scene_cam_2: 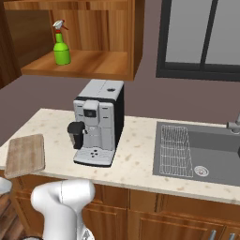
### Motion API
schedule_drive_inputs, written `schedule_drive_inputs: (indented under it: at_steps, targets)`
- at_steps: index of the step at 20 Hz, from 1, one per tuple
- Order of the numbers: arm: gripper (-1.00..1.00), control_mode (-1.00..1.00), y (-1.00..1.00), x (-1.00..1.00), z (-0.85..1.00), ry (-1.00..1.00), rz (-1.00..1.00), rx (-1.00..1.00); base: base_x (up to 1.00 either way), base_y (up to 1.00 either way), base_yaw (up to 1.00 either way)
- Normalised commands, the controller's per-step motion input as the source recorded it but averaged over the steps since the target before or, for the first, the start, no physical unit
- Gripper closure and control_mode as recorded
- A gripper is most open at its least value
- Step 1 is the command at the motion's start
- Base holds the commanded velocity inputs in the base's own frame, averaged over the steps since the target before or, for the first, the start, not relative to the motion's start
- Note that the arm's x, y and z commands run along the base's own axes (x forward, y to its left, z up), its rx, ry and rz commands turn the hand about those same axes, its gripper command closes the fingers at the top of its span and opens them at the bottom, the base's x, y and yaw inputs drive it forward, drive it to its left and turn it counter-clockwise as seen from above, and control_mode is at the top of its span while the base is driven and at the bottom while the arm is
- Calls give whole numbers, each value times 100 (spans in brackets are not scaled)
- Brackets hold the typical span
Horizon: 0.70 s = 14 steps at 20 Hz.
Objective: Move the cutting board and knife to the sink. Then move spray from the cabinet to the counter.
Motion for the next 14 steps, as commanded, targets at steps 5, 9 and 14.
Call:
schedule_drive_inputs:
  at_steps: [5, 9, 14]
  targets:
    - [-100, -100, 26, 0, 0, -10, 0, -19, 0, 0, 0]
    - [-100, -100, 22, 5, 0, -1, -2, -26, 0, 0, 0]
    - [-100, -100, 31, 23, 0, 0, -12, -33, 0, 0, 0]
